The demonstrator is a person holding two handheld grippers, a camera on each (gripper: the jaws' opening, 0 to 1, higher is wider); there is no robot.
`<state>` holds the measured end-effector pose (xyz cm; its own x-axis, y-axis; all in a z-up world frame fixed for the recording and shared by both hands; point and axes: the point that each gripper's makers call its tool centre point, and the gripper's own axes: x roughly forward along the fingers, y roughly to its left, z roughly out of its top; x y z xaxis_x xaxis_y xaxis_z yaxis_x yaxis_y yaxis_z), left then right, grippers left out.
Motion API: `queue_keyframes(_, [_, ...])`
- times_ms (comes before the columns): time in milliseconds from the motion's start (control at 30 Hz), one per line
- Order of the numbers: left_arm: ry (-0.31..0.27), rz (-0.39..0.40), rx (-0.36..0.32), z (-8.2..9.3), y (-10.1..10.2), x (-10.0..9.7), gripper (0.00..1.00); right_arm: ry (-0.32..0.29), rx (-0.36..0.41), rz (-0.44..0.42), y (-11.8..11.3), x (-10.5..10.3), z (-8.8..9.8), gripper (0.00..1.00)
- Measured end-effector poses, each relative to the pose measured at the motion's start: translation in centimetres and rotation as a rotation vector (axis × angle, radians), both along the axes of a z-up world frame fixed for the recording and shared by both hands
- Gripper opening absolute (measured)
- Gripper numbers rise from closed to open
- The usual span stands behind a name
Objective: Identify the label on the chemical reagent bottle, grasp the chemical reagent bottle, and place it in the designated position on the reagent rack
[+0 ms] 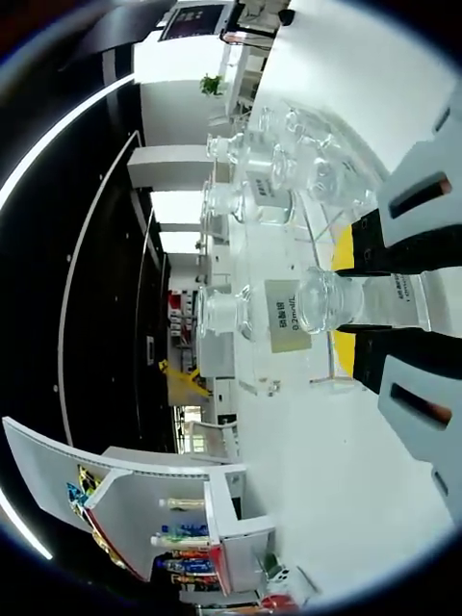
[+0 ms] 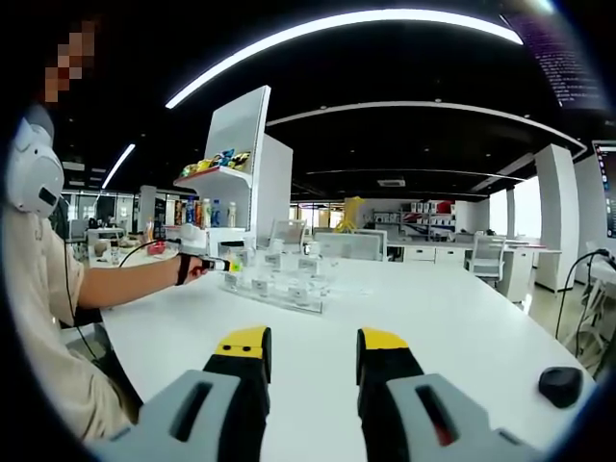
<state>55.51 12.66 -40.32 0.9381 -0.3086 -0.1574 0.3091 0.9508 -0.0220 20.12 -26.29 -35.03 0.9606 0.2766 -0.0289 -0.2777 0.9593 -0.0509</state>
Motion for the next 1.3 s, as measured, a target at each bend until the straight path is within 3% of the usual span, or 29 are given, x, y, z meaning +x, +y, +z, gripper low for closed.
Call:
queue_keyframes(633, [-0.022,-0.009,0.079,-0.1,-0.4,-0.9,0.21,0.0,0.003,0.003,0.1,0.1,0.0,0.35])
queue_keyframes(1300, [-0.041,-0.036,0.105,0.3,-0.3,-2.2,0.27,-0.016,0.007,0.012,0.5,0.0,0.4,0.35])
